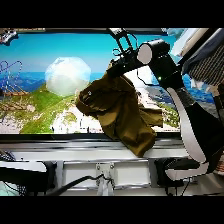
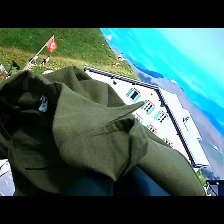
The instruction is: Fold the clothes and pants, and hang the long-sleeved shirts on hangers.
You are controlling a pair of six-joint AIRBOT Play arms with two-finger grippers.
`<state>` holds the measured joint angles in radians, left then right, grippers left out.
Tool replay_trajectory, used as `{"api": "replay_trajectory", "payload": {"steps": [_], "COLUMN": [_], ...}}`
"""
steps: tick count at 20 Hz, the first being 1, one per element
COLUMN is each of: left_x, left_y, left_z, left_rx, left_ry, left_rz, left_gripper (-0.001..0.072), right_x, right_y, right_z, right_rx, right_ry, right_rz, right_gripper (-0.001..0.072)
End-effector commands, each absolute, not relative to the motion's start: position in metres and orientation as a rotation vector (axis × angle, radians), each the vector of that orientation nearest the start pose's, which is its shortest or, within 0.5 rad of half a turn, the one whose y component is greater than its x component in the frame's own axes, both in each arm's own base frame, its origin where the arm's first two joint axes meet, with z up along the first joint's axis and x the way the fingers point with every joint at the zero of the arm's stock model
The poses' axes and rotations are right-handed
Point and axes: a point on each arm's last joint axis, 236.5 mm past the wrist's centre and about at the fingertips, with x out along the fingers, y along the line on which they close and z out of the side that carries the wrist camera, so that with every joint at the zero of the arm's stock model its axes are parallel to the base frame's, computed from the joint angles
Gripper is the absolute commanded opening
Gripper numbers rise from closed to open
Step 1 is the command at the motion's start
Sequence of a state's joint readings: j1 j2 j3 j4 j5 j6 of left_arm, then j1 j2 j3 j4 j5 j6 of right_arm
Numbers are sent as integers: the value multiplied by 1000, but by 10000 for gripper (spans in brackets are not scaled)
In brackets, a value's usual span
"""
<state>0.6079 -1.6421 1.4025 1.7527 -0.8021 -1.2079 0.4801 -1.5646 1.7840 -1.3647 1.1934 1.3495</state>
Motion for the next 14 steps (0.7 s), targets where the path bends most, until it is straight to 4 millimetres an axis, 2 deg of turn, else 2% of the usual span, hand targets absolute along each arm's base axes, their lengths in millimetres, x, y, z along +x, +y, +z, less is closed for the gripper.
{"api": "replay_trajectory", "payload": {"steps": [1,2,4,9,14], "left_x": [411,411,412,412,419], "left_y": [324,323,323,323,316], "left_z": [-28,-27,-24,-14,14], "left_rx": [187,188,191,200,204], "left_ry": [1155,1154,1149,1132,1065], "left_rz": [397,396,397,403,408], "left_gripper": [72,70,23,23,23], "right_x": [436,436,435,435,434], "right_y": [278,278,278,278,279], "right_z": [123,123,123,123,122], "right_rx": [-268,-268,-269,-269,-266], "right_ry": [930,932,933,933,937], "right_rz": [688,688,688,688,692], "right_gripper": [28,28,28,28,28]}}
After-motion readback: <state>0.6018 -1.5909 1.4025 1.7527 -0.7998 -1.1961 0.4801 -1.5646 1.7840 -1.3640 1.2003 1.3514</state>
